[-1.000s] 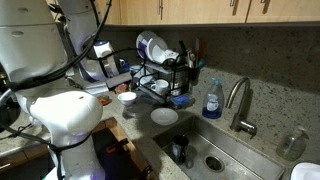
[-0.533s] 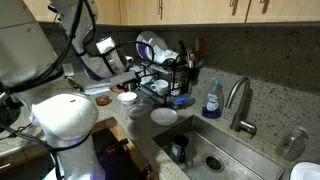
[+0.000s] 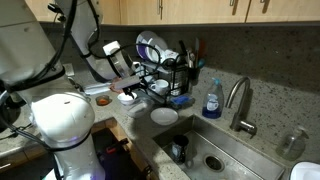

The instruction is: Move one white bowl to the right then put the remaining bowl in the clear bowl,take it out and put the bowl on the right inside the clear bowl

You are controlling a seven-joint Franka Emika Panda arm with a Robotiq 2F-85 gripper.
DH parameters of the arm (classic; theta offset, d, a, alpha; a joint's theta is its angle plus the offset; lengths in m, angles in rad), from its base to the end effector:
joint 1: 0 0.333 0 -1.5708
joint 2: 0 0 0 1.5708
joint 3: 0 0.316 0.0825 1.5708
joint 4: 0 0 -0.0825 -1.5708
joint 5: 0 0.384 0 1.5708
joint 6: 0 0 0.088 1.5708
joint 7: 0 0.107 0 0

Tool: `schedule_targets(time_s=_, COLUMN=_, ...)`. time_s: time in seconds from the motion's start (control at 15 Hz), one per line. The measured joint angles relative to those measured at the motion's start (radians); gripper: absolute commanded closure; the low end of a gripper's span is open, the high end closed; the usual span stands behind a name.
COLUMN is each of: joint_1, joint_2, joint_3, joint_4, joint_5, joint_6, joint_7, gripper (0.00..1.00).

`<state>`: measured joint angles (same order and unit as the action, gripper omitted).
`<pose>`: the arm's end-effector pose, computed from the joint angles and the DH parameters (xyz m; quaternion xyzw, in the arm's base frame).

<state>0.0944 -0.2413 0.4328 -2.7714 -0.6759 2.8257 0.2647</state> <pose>0.3325 0.2210 0.2978 0.8807 0.4179 0.1782 0.1341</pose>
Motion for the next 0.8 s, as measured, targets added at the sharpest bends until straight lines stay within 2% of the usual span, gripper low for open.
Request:
schedule_targets(time_s=0.33, joint_1=-0.052, joint_2=0.043, joint_3=0.000, joint_4=0.004, joint_5=-0.099, joint_6=-0.056, joint_7=-0.004, gripper=0.00)
schedule_targets(time_s=0.8, joint_1=-0.104, joint_2=0.189, joint_3=-0.007, joint_4=0.033, joint_5=-0.251, joint_6=-0.066, joint_7=-0.001, gripper=0.00)
